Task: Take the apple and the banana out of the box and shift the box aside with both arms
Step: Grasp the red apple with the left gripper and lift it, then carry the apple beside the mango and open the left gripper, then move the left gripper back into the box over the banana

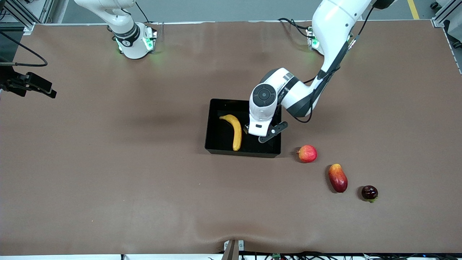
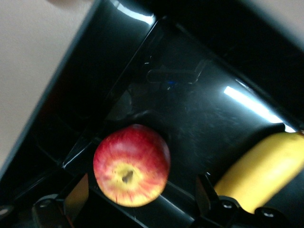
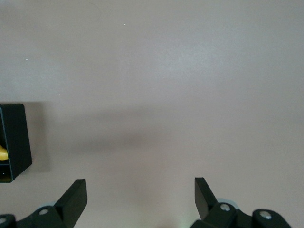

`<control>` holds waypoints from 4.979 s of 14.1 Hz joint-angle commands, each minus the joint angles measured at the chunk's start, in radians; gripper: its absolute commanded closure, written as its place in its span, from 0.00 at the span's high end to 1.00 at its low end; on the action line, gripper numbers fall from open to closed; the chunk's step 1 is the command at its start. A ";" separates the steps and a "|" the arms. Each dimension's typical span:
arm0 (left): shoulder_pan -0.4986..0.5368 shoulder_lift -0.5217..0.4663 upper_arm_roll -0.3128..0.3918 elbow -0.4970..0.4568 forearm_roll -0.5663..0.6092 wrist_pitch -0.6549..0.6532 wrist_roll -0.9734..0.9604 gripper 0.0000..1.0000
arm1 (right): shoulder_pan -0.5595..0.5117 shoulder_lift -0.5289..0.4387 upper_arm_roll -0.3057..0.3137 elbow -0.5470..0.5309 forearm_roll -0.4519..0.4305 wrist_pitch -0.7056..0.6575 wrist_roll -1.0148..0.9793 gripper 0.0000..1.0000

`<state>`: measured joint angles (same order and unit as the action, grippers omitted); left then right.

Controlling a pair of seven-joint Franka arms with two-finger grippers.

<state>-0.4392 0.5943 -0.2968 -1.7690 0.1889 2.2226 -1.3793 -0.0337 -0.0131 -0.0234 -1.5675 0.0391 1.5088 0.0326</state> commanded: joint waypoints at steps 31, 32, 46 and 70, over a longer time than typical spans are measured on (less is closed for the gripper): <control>0.754 0.025 0.005 -0.053 0.297 0.116 0.904 0.00 | 0.113 0.145 0.007 0.034 0.010 0.085 0.018 1.00; 0.760 0.042 0.007 -0.052 0.297 0.132 0.904 0.00 | 0.112 0.145 0.007 0.034 0.007 0.085 0.018 1.00; 0.740 -0.159 -0.355 -0.046 0.139 -0.139 0.789 1.00 | 0.113 0.145 0.007 0.041 0.002 0.080 0.018 1.00; -0.114 0.318 -0.079 0.345 0.199 0.071 0.304 0.77 | 0.123 0.150 0.007 0.040 0.004 0.080 0.018 1.00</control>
<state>-0.5273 0.8971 -0.3846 -1.4496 0.3688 2.2911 -1.0678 0.0893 0.1359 -0.0220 -1.5365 0.0456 1.6004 0.0407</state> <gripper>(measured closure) 0.026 0.000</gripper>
